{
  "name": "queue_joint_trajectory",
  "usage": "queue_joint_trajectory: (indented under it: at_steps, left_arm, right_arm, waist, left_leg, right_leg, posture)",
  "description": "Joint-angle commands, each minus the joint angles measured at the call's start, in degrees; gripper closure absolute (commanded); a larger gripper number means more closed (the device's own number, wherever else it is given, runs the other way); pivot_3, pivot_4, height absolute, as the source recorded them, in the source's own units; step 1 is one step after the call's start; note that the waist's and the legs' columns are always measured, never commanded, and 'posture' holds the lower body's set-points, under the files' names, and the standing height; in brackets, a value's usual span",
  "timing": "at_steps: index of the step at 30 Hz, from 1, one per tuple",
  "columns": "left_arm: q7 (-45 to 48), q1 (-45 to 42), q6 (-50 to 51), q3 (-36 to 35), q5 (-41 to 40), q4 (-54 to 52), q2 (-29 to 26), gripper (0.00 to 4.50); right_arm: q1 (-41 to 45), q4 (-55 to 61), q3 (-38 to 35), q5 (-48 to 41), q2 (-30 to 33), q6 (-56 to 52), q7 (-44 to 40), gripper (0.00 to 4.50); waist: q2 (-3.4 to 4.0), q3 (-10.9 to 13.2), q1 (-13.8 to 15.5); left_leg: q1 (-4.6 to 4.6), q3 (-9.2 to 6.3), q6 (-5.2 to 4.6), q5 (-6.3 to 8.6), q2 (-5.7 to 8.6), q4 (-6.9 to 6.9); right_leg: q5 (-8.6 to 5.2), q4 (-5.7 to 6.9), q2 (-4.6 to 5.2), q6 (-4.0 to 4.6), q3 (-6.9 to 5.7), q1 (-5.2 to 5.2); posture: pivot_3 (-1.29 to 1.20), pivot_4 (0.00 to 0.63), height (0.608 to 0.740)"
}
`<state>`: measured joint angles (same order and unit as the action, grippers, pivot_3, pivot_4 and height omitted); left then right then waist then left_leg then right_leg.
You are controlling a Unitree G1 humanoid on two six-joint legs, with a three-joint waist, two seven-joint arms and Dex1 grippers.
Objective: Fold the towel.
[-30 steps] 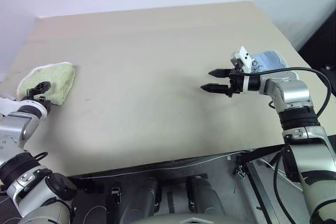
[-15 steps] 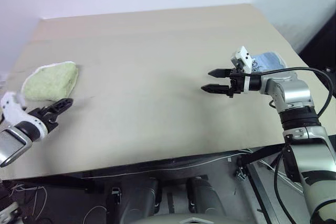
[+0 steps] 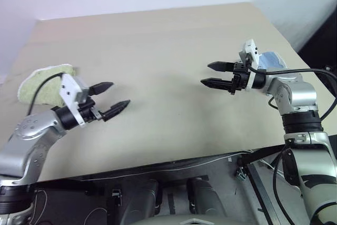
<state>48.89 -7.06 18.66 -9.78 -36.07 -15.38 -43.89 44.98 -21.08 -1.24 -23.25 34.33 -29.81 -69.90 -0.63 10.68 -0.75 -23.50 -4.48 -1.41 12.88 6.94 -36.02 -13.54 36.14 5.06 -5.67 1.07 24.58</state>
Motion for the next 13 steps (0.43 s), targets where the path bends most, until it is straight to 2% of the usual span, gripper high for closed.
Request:
queue_joint_trajectory:
  at_steps: [1,7,13]
  left_arm:
    - [5.40,-2.51,-8.61,0.20,3.66,3.52,1.35,0.04]
    - [9.42,-4.37,-10.12,0.56,4.53,7.65,2.29,0.04]
    - [7.27,-3.18,-6.67,1.00,2.77,4.27,5.27,0.04]
  right_arm:
    - [-1.07,5.53,-1.40,-3.17,-0.46,-2.08,-0.14,0.00]
    - [-2.30,3.30,0.75,-0.32,-1.22,3.89,-0.84,0.00]
    - [0.37,-2.32,2.18,1.06,-3.10,7.18,-2.22,0.00]
  waist:
    - [0.00,0.00,0.00]
    - [0.00,0.00,0.02]
    - [0.00,0.00,0.05]
  left_leg:
    - [-0.02,0.00,-0.01,0.01,0.00,0.02]
    - [-0.03,0.00,-0.07,0.04,0.00,-0.04]
    - [-0.02,0.00,-0.12,0.02,0.00,-0.10]
  right_leg:
    - [0.00,-0.03,0.00,0.00,0.00,0.02]
    - [0.01,-0.02,0.00,-0.02,-0.02,-0.01]
    - [0.01,-0.01,0.00,-0.02,-0.04,-0.03]
  posture:
    - [0.00,0.150,0.740]
    - [0.00,0.150,0.740]
    - [0.00,0.150,0.740]
